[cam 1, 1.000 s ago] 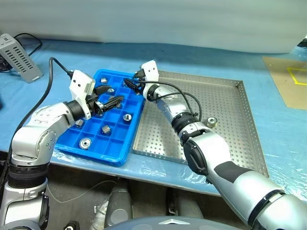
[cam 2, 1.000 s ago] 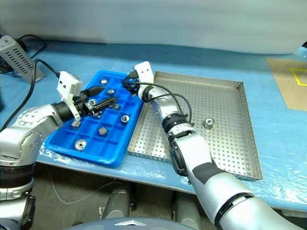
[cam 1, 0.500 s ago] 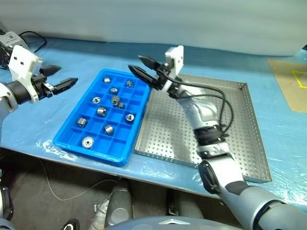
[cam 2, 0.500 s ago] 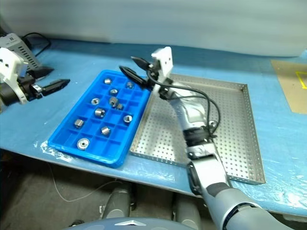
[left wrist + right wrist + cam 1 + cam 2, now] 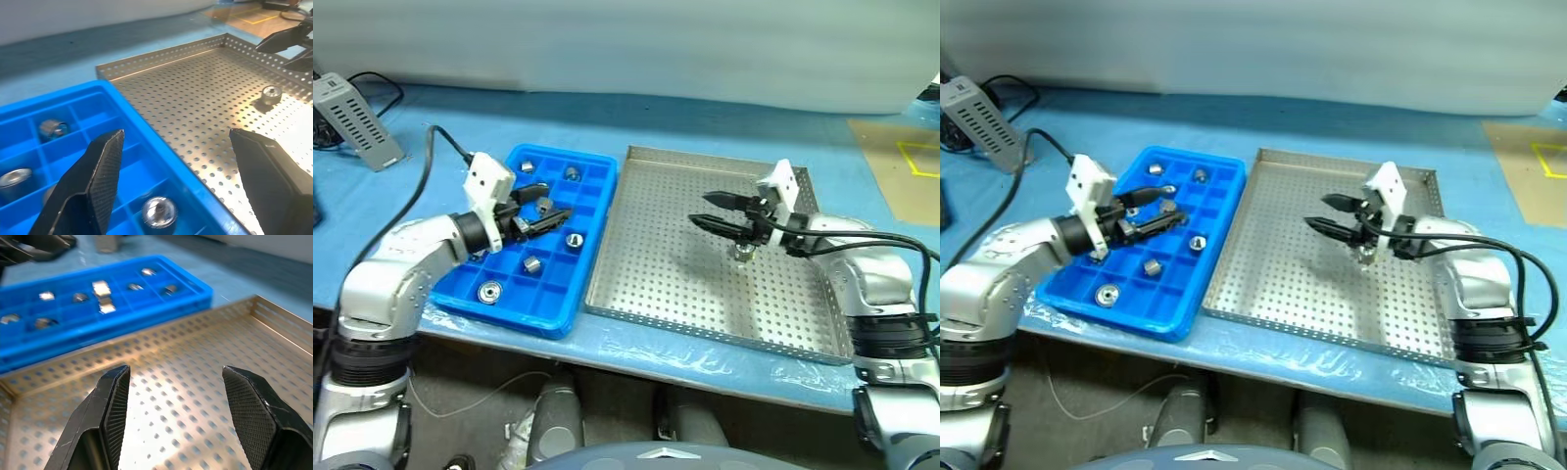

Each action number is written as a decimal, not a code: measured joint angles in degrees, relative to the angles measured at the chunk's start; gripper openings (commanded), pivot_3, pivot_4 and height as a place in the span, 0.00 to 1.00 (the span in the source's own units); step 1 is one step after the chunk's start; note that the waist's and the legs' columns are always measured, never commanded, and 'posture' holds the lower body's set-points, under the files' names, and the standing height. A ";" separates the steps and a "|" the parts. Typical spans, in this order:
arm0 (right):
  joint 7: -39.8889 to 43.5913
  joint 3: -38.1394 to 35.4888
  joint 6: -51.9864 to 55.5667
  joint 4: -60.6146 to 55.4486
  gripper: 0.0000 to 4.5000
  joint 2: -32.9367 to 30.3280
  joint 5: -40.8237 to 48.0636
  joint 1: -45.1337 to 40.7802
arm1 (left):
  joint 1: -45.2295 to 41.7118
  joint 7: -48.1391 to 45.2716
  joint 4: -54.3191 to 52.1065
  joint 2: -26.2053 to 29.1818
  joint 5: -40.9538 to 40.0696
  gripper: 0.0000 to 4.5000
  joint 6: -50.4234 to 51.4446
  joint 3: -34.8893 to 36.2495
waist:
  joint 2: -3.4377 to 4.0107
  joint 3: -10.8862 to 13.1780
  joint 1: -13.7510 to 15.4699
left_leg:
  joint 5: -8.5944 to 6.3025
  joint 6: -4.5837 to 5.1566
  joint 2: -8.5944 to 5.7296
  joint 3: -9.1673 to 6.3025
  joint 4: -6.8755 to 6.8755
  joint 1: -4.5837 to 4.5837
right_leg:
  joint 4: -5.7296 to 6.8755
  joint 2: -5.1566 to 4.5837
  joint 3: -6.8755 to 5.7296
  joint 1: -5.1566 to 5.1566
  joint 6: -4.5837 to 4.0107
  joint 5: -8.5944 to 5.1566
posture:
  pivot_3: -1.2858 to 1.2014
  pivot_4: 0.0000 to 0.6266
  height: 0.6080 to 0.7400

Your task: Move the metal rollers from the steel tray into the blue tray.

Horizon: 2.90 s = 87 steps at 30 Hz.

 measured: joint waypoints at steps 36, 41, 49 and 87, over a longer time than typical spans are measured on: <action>-6.18 -0.88 -21.94 20.64 0.33 1.02 -10.15 11.18 | -4.78 -1.52 4.39 -2.85 2.74 0.81 -1.73 -4.16 | 0.00 0.00 -1.25 | -0.20 0.34 0.00 0.04 0.19 0.25 | -0.25 -0.11 -0.02 0.52 0.01 -0.01 | 0.48 0.24 1.00; -6.28 -0.92 -22.26 21.01 0.33 1.31 -10.18 10.89 | -4.68 -1.20 4.13 -2.84 2.46 0.81 -0.89 -4.10 | 0.00 0.00 -1.25 | -0.20 0.34 0.00 0.03 0.19 0.25 | -0.25 -0.11 -0.03 0.53 0.02 -0.01 | 0.48 0.24 1.00; -3.81 0.35 -21.20 17.73 0.33 1.88 -10.10 11.35 | -3.31 -0.78 3.79 -2.46 2.32 0.81 -0.76 -3.73 | 0.00 0.00 -1.31 | -0.22 0.37 0.00 0.04 -0.04 0.17 | -0.54 -0.02 -0.08 0.45 0.01 -0.02 | 0.49 0.24 1.00; -26.40 4.70 -16.50 54.11 0.33 40.82 -11.30 -37.49 | 2.55 2.73 2.06 4.97 3.71 0.81 -3.15 5.92 | 0.06 0.04 0.14 | 0.18 -0.32 0.05 -0.08 -0.09 -0.79 | 0.18 -0.02 -0.26 -0.81 -0.09 -0.05 | 0.56 0.24 1.00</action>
